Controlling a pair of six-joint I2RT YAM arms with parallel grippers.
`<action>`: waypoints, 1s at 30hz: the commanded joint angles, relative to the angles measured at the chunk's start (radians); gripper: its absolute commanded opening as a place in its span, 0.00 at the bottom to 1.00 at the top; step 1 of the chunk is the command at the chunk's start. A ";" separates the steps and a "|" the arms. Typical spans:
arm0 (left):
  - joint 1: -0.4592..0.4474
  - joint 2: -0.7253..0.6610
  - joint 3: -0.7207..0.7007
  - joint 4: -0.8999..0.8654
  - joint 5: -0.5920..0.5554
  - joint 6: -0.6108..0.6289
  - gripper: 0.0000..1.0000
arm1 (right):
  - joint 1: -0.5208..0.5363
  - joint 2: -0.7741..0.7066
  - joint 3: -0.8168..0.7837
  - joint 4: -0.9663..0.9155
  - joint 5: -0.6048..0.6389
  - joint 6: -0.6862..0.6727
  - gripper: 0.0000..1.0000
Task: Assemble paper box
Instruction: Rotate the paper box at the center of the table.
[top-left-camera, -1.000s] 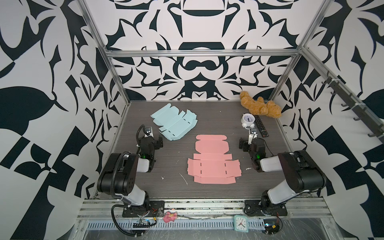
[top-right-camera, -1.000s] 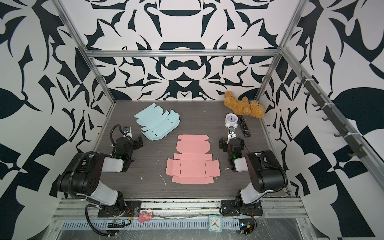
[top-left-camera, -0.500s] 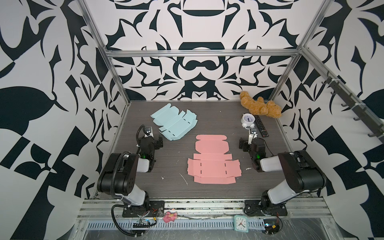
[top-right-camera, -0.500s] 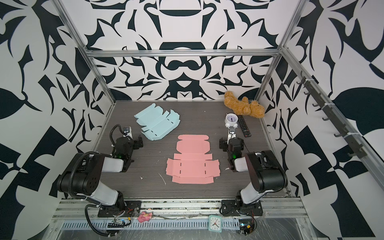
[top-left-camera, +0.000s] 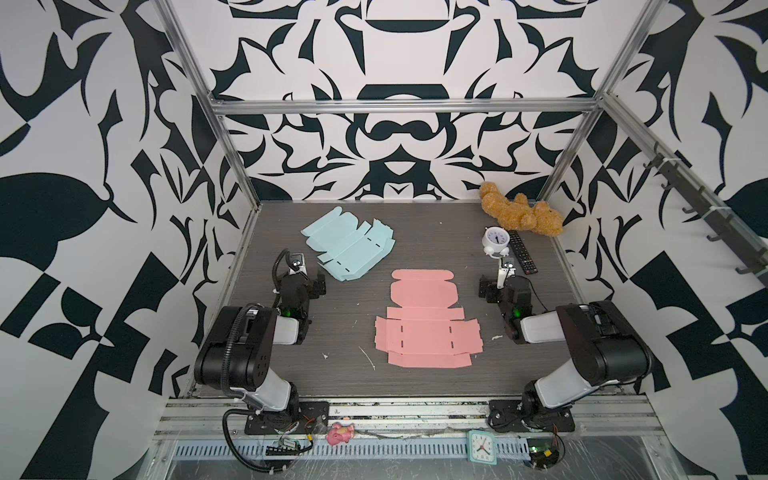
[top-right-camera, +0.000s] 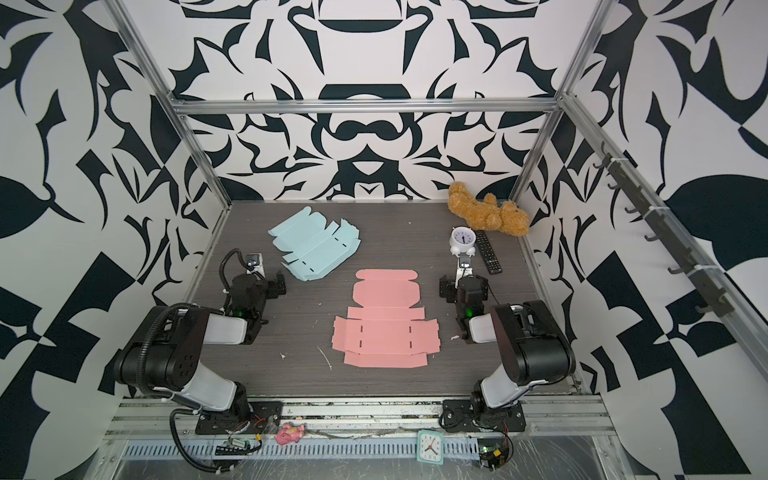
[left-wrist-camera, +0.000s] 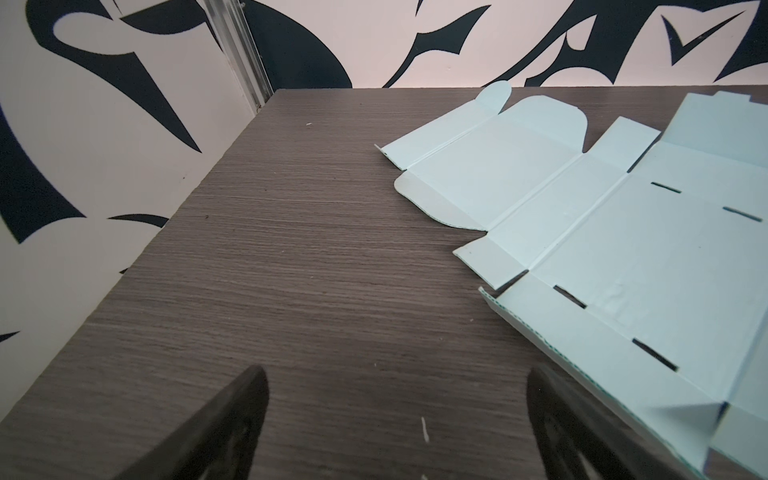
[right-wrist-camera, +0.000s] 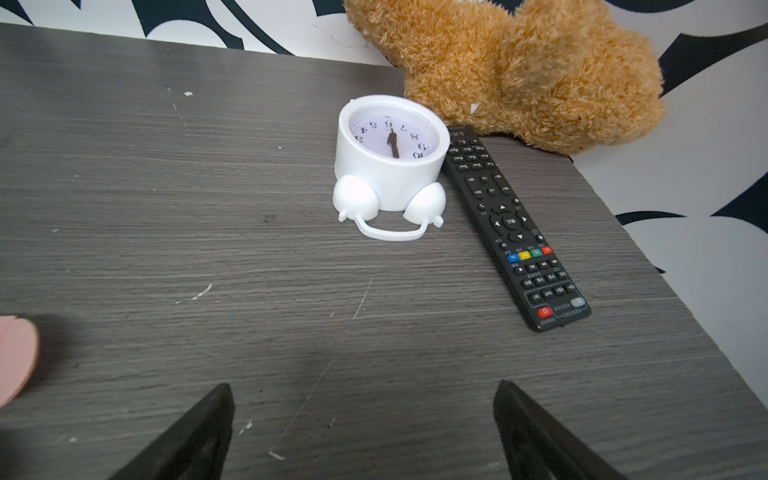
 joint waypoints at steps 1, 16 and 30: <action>0.003 0.005 0.013 0.025 0.006 -0.001 0.99 | -0.004 -0.021 0.026 0.017 -0.006 -0.002 0.99; 0.003 -0.075 -0.025 0.028 -0.002 -0.003 0.99 | -0.003 -0.115 0.008 -0.029 -0.002 0.003 1.00; -0.003 -0.424 0.087 -0.529 0.166 -0.105 0.99 | 0.121 -0.381 0.258 -0.764 0.142 0.200 1.00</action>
